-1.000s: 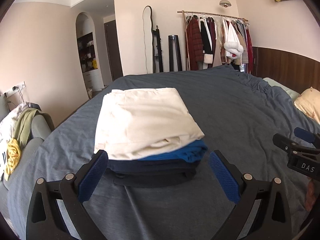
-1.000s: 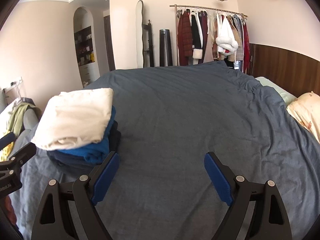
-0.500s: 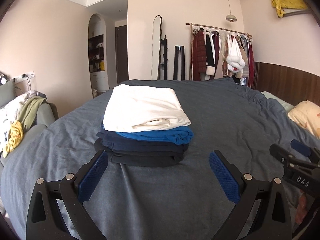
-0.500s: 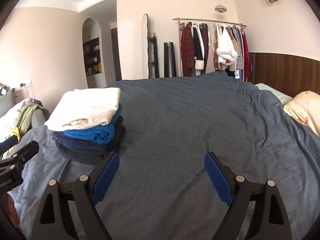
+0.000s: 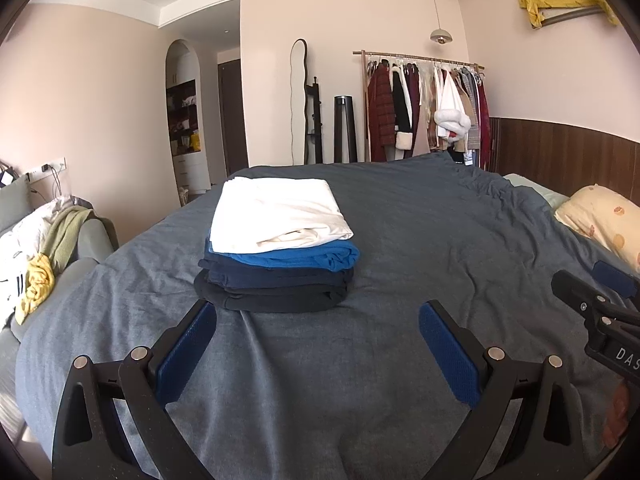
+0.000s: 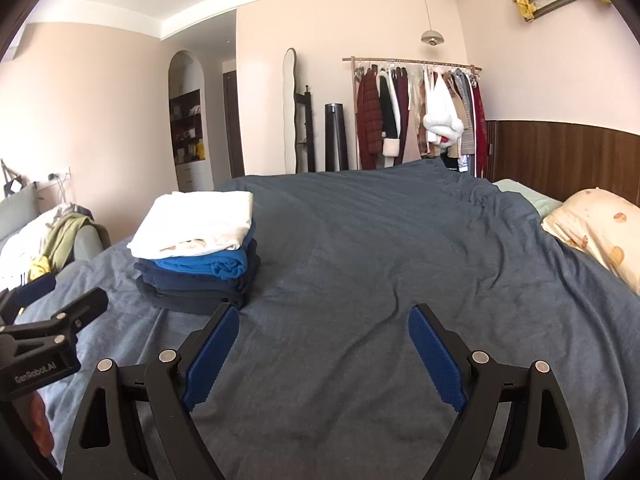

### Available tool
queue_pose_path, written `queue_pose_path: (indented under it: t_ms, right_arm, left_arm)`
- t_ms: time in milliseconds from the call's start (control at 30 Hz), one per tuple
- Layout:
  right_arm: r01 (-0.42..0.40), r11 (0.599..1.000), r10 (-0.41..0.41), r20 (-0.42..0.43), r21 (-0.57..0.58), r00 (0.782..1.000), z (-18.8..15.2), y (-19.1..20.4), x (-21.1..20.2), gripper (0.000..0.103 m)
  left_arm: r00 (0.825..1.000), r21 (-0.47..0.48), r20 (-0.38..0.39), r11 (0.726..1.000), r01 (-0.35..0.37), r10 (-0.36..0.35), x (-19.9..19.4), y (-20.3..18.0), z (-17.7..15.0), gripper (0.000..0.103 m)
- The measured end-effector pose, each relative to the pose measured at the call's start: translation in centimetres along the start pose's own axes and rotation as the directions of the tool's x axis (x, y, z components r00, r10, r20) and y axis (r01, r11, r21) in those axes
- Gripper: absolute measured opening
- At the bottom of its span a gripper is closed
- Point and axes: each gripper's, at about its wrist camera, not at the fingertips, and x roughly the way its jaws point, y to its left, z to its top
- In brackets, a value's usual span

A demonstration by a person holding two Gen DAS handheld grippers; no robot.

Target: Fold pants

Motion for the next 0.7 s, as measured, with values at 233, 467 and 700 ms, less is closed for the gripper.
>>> queue_pose_path:
  t_ms: [233,467,700]
  right_arm:
    - [0.005,1.000,-0.005,0.005,0.002,1.000,-0.8,-0.7,-2.7,0.088]
    - [-0.002,1.000,0.002,-0.001,0.014,1.000,-1.5,-1.5,-4.2,0.088]
    - [0.001,1.000,-0.001,-0.001,0.024,1.000,-1.7,-2.1,-4.7,0.088]
  left_arm:
    - [1.000,0.013,-0.010,1.000,-0.002,0.002,-2.0,-1.2,-1.0,0.103]
    - [1.000,0.024,-0.028,1.000,0.006,-0.006,-2.9,-2.2,-1.5,0.103]
    - [0.999,0.031,-0.031,0.999,0.021,-0.020,-3.4,-2.7,-1.3,0.103]
